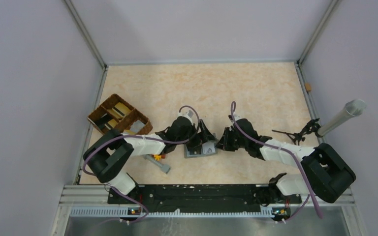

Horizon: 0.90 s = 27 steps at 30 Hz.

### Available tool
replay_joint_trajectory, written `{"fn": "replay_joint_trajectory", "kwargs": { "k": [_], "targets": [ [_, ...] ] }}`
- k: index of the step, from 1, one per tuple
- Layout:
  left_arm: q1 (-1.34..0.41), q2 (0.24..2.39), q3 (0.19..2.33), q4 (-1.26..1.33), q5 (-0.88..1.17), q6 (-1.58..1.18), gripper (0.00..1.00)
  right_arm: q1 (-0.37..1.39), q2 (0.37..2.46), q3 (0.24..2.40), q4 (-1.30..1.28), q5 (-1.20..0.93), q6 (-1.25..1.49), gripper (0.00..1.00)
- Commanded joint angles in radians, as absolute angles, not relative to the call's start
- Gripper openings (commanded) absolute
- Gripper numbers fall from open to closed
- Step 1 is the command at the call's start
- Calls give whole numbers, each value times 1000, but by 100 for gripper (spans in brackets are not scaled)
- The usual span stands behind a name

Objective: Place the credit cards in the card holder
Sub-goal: Insert the credit card into the card holder, then close the card holder at the center of the board.

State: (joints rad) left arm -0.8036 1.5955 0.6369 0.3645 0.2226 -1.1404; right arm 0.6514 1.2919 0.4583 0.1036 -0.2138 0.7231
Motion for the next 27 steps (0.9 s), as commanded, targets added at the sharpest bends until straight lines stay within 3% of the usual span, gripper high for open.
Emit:
{"fn": "replay_joint_trajectory", "kwargs": {
  "k": [1,12,27],
  "targets": [
    [-810,1508,713,224,201,-1011,99,650,1276,490,114,-176,710,0],
    [-763,1264,682,-76,53,-879,99,650,1281,653,-82,-110,578,0],
    [-543,1139,410,147,239,-920,99,820,1439,869,-195,-6,524,0]
  ]
}}
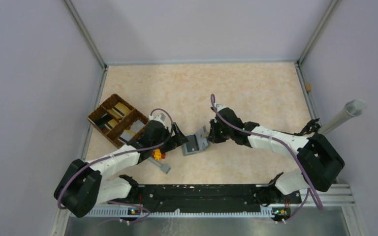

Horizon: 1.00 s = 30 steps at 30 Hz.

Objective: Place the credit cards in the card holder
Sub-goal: Close the card holder at the center of the board.

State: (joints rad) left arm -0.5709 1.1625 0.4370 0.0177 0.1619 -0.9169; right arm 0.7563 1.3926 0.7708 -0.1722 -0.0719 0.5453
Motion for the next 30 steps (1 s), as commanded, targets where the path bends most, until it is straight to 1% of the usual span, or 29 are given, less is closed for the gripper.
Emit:
{"fn": "replay_joint_trajectory", "kwargs": {
  "k": [1,3,5,7,10,16,20,27,30],
  "targets": [
    [-539,1141,399,166,247,-921,99,838,1453,884,-198,22,526,0],
    [-536,1146,382,202,262,-928,99,869,1481,913,-201,44,532,2],
    [-535,1156,379,222,276,-928,99,896,1506,940,-197,46,537,7],
    [-535,1167,378,233,281,-928,98,923,1530,963,-187,45,542,17],
    [-533,1156,362,248,276,-942,99,951,1548,981,-161,28,552,28],
    [-506,1017,317,164,195,-961,99,996,1564,967,-72,-22,581,41],
    [-474,957,297,84,176,-956,99,1024,1578,966,-19,-34,581,43],
    [-435,831,335,-91,99,-923,99,1050,1615,973,80,-45,565,45],
    [-410,810,353,-139,77,-899,99,1055,1656,984,112,-65,549,46]
  ]
}}
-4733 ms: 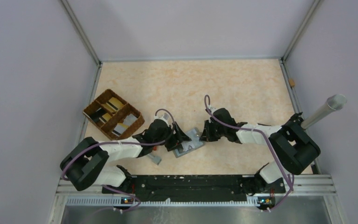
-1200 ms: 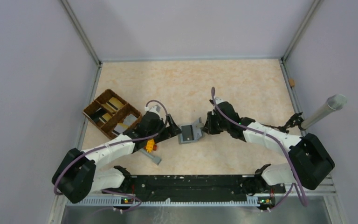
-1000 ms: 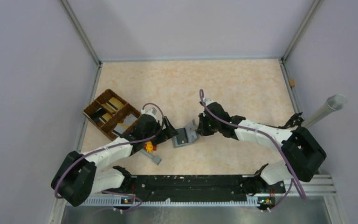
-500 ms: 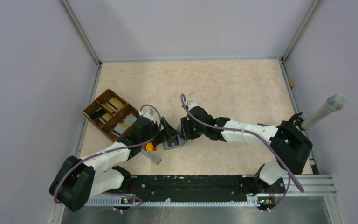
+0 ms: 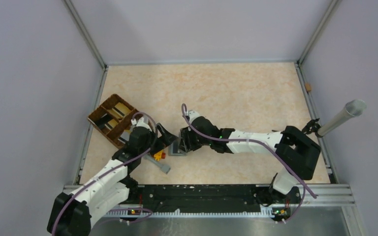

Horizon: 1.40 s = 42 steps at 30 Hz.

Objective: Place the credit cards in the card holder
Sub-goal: Close the card holder at the center of the board.

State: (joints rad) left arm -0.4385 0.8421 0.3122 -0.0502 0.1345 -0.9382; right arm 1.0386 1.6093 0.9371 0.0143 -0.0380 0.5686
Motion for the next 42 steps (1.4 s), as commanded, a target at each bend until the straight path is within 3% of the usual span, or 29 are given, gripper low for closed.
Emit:
{"fn": "replay_joint_trajectory", "kwargs": {
  "k": [1,12,24,27,34,42],
  "targets": [
    [-400,811,360,-154,73,-888,99,1058,1668,984,128,-69,541,48],
    [-356,900,453,-92,152,-787,99,1086,1746,1035,186,-130,452,68],
    [-356,1158,566,-72,263,-666,99,1079,1480,901,91,-34,462,78],
    [-355,1192,572,-57,287,-648,99,1045,1440,854,82,-6,501,76],
    [-356,1194,573,-87,242,-613,98,935,1463,760,146,-30,636,60],
    [-356,1244,601,-153,196,-567,76,931,1610,771,277,-79,734,56]
  ]
}}
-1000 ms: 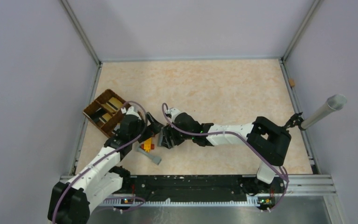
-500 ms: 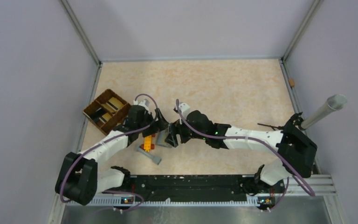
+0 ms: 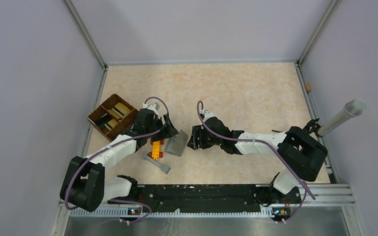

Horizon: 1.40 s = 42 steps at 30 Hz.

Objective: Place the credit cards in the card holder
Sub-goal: Close the card holder at the center of the board, then pick up the card holder from the center of the board.

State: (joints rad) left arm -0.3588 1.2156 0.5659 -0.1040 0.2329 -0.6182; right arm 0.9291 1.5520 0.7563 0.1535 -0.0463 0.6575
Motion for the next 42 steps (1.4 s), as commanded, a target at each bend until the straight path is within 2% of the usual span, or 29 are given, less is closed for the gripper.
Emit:
{"fn": "replay_joint_trajectory", "kwargs": {
  "k": [1,6,12,19,25,31,34,42],
  "targets": [
    [-356,1247,604,-160,188,-566,74,930,1630,773,301,-88,747,55],
    [-356,1240,610,-200,113,-569,71,930,1716,789,393,-123,814,52],
    [-355,1275,604,-166,157,-552,76,929,1758,753,484,-78,934,52],
    [-356,1230,591,-133,129,-560,91,927,1820,761,508,-53,989,52],
    [-356,1119,599,-155,67,-585,97,927,1824,768,437,22,988,53],
    [-356,1090,545,-108,173,-595,99,928,1825,771,400,54,977,53],
    [-356,1133,534,-108,225,-588,95,927,1822,766,405,56,977,53],
    [-356,1263,545,-130,237,-545,68,927,1815,716,520,-18,996,54]
  ]
}}
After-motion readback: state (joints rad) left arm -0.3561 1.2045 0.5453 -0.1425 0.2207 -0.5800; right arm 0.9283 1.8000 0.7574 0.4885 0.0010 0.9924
